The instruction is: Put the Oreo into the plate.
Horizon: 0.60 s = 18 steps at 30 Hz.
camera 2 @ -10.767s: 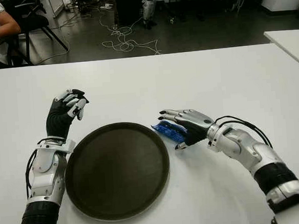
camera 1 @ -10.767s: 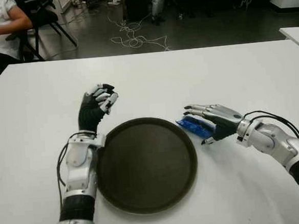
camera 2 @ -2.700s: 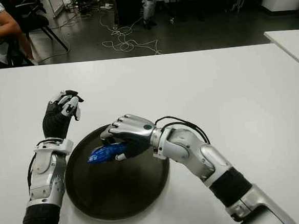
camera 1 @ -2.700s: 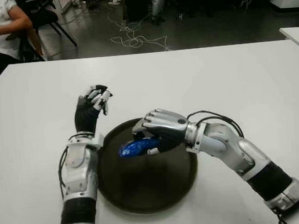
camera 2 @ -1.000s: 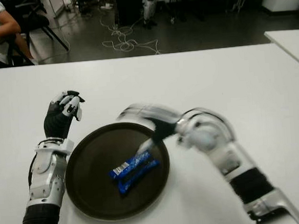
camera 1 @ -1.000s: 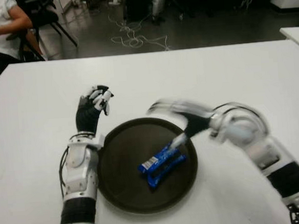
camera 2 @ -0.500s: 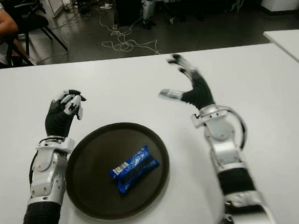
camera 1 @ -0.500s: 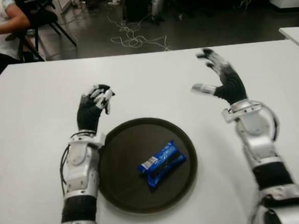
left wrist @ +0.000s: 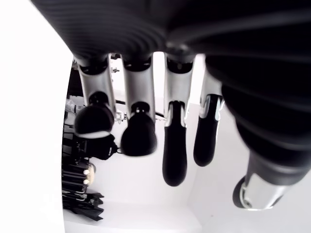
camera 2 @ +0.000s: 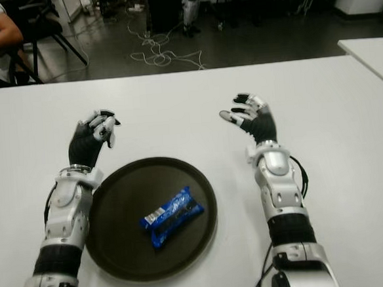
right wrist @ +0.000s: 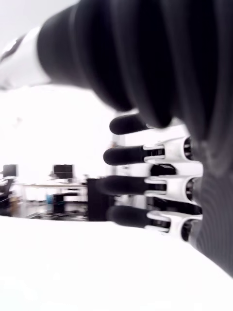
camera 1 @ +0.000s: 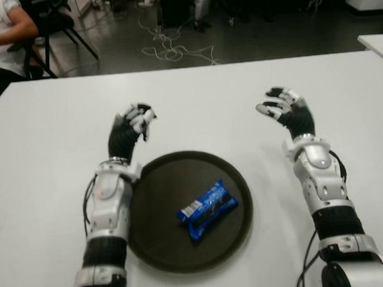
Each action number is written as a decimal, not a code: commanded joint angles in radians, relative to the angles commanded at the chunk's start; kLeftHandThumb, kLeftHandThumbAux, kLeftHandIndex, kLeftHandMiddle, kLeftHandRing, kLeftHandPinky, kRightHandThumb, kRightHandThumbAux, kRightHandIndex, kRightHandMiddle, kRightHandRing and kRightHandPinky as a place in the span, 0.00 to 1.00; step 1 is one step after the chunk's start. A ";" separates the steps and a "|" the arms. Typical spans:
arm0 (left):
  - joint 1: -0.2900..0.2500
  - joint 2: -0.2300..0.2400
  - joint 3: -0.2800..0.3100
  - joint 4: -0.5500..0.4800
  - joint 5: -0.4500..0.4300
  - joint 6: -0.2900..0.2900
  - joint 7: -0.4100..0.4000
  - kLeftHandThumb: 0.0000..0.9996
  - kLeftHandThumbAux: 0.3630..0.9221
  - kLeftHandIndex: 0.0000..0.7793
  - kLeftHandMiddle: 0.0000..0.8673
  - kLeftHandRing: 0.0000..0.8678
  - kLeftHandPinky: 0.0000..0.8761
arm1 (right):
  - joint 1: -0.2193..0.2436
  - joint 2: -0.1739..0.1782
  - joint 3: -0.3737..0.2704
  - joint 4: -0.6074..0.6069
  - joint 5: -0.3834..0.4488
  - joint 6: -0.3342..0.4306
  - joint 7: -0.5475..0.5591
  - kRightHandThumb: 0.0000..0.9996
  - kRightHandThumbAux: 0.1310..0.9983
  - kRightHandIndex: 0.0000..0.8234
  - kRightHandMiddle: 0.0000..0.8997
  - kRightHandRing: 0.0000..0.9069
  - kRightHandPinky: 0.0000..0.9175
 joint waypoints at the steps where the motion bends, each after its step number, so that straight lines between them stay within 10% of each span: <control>1: -0.001 0.000 0.001 0.004 0.002 0.000 0.004 0.86 0.52 0.55 0.63 0.87 0.90 | 0.004 0.003 -0.002 -0.009 0.000 0.004 -0.006 0.00 0.83 0.35 0.42 0.47 0.48; 18: 0.027 0.008 0.005 -0.025 0.025 0.060 0.040 0.85 0.53 0.53 0.66 0.79 0.81 | 0.117 0.044 0.029 -0.159 -0.048 0.082 -0.084 0.00 0.83 0.37 0.45 0.48 0.47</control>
